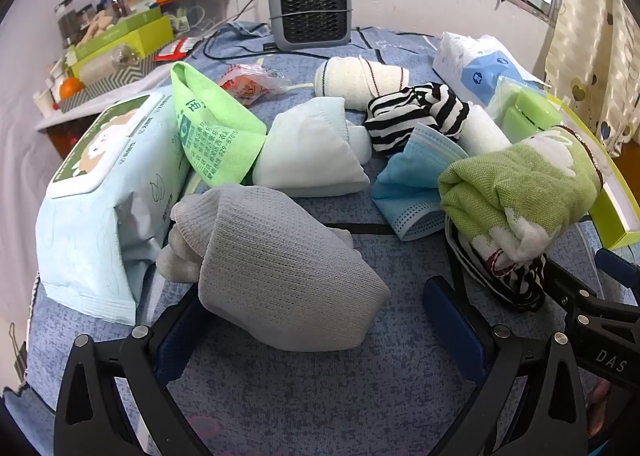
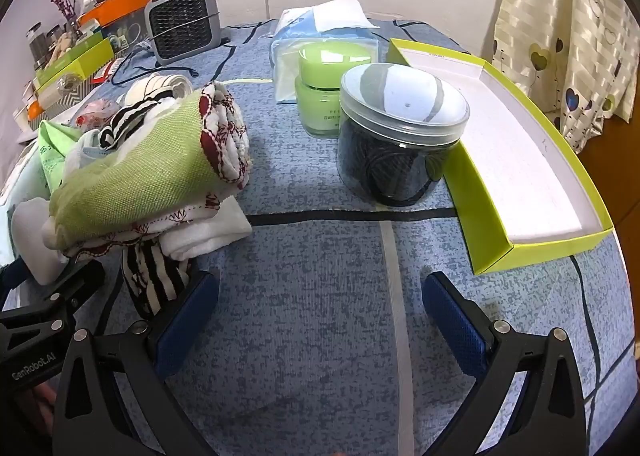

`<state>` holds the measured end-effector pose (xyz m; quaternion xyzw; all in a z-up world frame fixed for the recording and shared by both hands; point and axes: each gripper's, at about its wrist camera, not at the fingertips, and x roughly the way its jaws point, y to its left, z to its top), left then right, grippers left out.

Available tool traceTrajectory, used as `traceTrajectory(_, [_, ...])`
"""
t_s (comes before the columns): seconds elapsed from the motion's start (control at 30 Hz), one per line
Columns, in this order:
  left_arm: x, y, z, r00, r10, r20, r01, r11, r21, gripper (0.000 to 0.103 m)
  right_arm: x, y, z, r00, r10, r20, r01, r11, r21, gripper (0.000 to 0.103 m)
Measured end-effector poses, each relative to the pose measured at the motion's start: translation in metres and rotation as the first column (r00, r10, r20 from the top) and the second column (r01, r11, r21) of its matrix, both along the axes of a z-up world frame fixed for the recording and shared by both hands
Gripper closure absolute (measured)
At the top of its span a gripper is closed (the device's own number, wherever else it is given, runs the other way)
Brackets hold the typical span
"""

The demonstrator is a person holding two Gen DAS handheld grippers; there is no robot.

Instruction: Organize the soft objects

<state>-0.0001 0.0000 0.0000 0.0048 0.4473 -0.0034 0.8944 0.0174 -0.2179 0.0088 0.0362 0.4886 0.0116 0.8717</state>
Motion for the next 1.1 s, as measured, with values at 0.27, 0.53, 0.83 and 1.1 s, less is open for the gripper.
traceTrajectory(0.27, [-0.005, 0.001, 0.001, 1.000, -0.026, -0.010, 0.025, 1.000, -0.004, 0.000, -0.006, 0.001, 0.002, 1.000, 0.024, 0.002, -0.024, 1.000, 0.005, 0.000])
traceTrajectory(0.53, [-0.019, 0.007, 0.002, 0.999, -0.039, -0.013, 0.038, 0.999, -0.023, 0.000, -0.015, 0.002, 0.003, 0.998, 0.060, 0.007, -0.060, 0.998, 0.014, 0.000])
traceTrajectory(0.83, [-0.031, 0.012, 0.000, 0.999, -0.034, 0.001, 0.034, 0.999, -0.014, 0.000, -0.028, 0.004, 0.004, 0.996, 0.087, 0.032, -0.088, 0.996, 0.013, 0.000])
traceTrajectory(1.1, [-0.040, 0.022, 0.000, 0.999, -0.027, 0.027, 0.028, 0.999, -0.036, 0.001, -0.032, 0.003, 0.003, 0.997, 0.064, 0.032, -0.064, 0.998, 0.006, 0.000])
